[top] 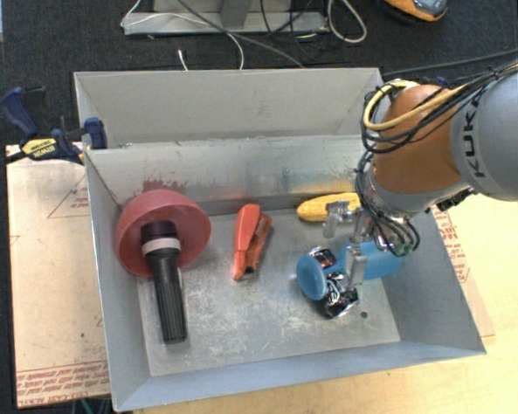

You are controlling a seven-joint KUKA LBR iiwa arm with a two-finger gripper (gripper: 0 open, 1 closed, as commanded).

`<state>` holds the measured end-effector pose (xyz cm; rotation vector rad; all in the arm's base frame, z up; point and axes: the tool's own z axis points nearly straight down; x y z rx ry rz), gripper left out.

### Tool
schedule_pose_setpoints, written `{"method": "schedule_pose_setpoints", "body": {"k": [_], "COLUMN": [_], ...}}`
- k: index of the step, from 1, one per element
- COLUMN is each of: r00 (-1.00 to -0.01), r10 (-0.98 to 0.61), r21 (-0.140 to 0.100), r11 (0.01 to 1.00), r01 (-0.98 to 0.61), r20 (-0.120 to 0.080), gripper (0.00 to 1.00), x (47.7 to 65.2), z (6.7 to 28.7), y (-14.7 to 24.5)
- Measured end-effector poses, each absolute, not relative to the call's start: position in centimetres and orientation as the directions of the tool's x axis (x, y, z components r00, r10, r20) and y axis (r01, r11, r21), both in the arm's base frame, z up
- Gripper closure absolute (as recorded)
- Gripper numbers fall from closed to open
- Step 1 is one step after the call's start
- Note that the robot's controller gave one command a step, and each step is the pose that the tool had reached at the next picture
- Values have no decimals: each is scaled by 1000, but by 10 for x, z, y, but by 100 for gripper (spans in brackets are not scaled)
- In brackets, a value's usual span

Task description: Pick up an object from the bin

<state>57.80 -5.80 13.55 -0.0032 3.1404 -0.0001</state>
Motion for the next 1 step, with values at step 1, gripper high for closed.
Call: {"method": "schedule_pose_setpoints", "body": {"k": [1], "r00": [-1000], "r10": [-2], "r21": [0], "r11": [1000], "r01": [-2], "r20": [-1], "gripper": [0], "x": [578], "z": [135], "y": [-58]}}
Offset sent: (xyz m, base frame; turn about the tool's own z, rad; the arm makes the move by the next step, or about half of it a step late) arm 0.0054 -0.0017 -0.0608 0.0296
